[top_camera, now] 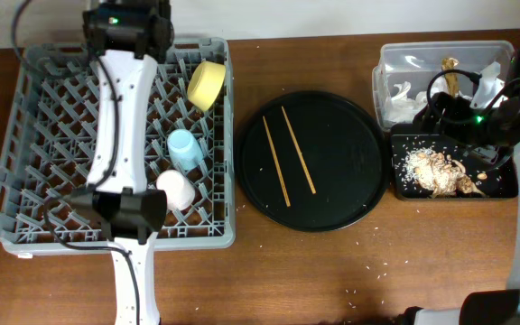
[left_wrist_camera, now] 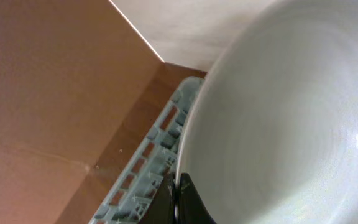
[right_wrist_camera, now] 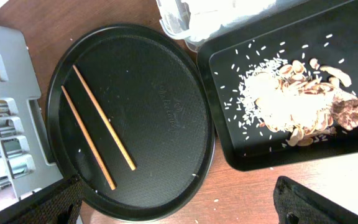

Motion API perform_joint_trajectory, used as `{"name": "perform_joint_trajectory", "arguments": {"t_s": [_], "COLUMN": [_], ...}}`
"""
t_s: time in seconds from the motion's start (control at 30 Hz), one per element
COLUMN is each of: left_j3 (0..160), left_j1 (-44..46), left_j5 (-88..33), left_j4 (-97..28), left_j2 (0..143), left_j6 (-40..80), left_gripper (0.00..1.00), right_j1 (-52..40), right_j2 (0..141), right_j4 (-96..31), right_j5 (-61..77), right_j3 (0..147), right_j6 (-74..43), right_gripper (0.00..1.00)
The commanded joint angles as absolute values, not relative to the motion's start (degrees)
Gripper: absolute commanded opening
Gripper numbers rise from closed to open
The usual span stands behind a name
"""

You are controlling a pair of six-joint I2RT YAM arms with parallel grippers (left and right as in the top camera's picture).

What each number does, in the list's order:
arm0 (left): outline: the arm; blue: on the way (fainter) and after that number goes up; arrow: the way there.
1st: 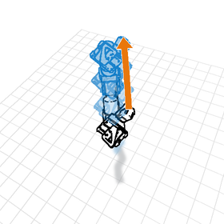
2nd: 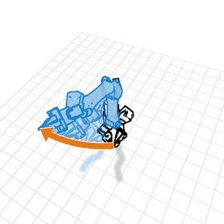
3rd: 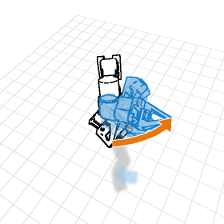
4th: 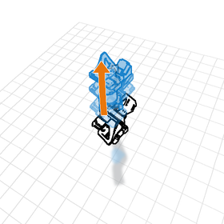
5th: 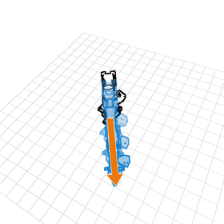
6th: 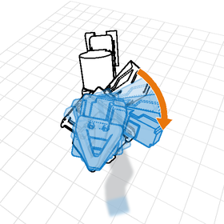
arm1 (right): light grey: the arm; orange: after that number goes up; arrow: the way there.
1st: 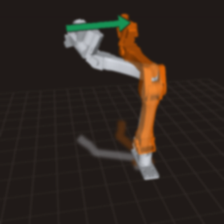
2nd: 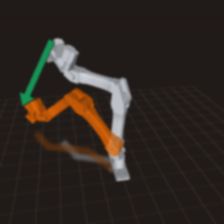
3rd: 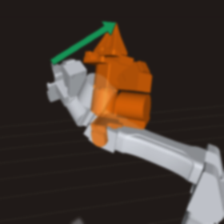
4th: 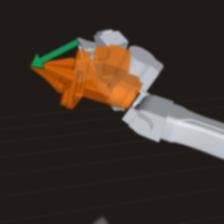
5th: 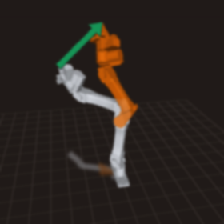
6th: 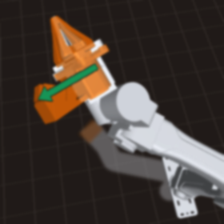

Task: Sort waste into correct bins and load items into the dishwasher rack
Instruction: 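Grasp the white plate with the left gripper and stand it upright in the rack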

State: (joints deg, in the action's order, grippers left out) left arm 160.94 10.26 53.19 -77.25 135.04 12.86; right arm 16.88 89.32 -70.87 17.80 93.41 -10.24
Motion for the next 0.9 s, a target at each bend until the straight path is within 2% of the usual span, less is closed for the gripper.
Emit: {"name": "perform_joint_trajectory", "arguments": {"t_s": [0.0,0.17,0.53,0.57,0.6,0.67,0.77,0.87], "left_j3": [147.8,141.5,135.0,135.0,135.0,135.6,141.0,143.6], "left_j1": [10.7,11.7,14.0,14.0,14.1,14.8,16.0,20.8], "left_j5": [60.9,60.9,60.9,60.9,60.9,58.7,46.6,29.3], "left_j4": [-70.2,-64.8,-62.8,-62.5,-62.3,-61.9,-63.1,-64.8], "left_j2": [135.0,135.0,135.0,135.0,135.0,134.8,132.3,125.6], "left_j6": [13.4,13.4,13.4,13.4,13.4,13.4,12.7,9.3], "left_gripper": [0.01,0.01,0.01,0.08,0.34,0.54,0.62,0.62], "right_j1": [16.8,16.8,16.8,16.8,16.8,16.8,16.8,16.8], "right_j2": [89.5,89.5,89.5,89.5,89.5,89.5,89.5,89.5], "right_j4": [-70.9,-70.9,-70.9,-70.9,-70.9,-70.9,-70.9,-70.9], "right_j5": [17.3,17.3,17.3,17.3,17.3,17.3,17.3,17.3], "right_j3": [93.2,93.2,93.2,93.2,93.2,93.2,93.2,93.2], "right_j6": [-9.6,-9.6,-9.6,-9.6,-9.6,-9.6,-9.6,-9.6], "right_gripper": [0.98,0.98,0.99,0.98,0.98,0.98,0.98,0.98]}}
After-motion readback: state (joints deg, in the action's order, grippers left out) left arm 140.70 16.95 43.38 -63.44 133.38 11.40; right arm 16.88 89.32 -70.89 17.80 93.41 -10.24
